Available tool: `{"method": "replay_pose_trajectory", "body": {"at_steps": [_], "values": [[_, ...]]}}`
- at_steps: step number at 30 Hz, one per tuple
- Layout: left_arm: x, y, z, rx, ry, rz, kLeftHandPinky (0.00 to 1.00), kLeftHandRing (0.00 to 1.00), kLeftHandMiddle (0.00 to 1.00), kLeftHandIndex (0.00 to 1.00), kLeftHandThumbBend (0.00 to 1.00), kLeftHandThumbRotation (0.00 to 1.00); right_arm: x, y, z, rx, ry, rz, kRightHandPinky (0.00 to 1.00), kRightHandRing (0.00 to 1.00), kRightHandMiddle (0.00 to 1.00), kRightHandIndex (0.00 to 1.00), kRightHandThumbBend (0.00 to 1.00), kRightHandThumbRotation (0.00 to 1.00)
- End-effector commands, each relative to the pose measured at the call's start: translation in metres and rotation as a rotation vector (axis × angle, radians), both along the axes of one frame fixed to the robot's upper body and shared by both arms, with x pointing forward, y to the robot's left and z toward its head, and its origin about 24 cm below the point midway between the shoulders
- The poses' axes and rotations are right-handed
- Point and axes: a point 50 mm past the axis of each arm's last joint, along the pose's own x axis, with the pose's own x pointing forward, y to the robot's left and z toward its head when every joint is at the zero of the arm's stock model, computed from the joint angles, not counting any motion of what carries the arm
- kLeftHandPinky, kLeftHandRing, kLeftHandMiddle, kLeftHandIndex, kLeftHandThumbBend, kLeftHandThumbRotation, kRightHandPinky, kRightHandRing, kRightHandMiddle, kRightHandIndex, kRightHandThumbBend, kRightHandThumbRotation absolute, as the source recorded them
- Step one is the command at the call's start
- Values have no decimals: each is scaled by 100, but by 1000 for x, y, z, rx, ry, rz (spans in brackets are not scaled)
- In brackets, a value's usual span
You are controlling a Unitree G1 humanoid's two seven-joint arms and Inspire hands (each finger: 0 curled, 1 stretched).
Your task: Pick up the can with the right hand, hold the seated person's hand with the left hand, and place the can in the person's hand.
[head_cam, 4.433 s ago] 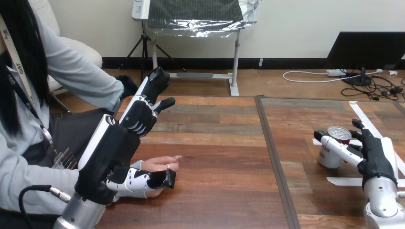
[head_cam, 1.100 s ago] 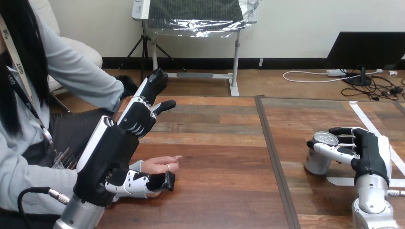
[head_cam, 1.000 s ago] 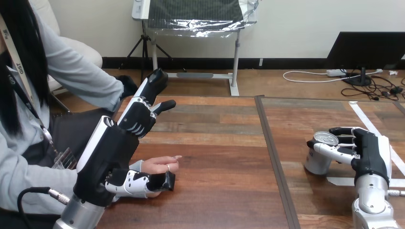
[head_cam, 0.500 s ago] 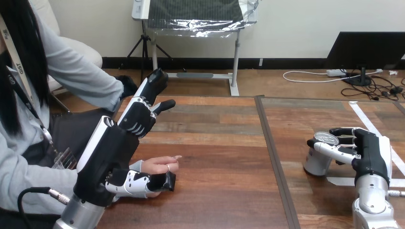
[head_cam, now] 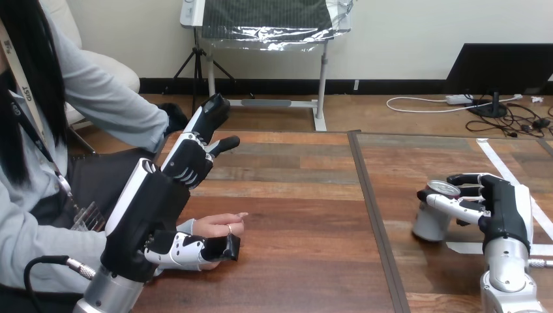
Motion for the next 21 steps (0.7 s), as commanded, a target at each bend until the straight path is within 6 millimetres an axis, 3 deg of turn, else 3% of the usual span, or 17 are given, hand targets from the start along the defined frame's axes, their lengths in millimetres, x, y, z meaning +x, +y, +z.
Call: {"method": "replay_pose_trajectory", "body": {"at_steps": [1, 17, 21], "values": [[7, -3, 14, -10, -69, -1, 89, 100, 100, 99, 100, 51, 31, 12, 42, -7, -192, 62, 33, 39, 54, 53, 83, 0], [9, -2, 15, 22, -84, 12, 91, 100, 100, 100, 100, 51, 35, 14, 50, 2, -242, 81, 38, 43, 52, 53, 81, 0], [9, -2, 16, 43, -99, 31, 88, 100, 100, 100, 100, 53, 36, 14, 52, 2, -252, 88, 37, 42, 51, 53, 81, 0]]}}
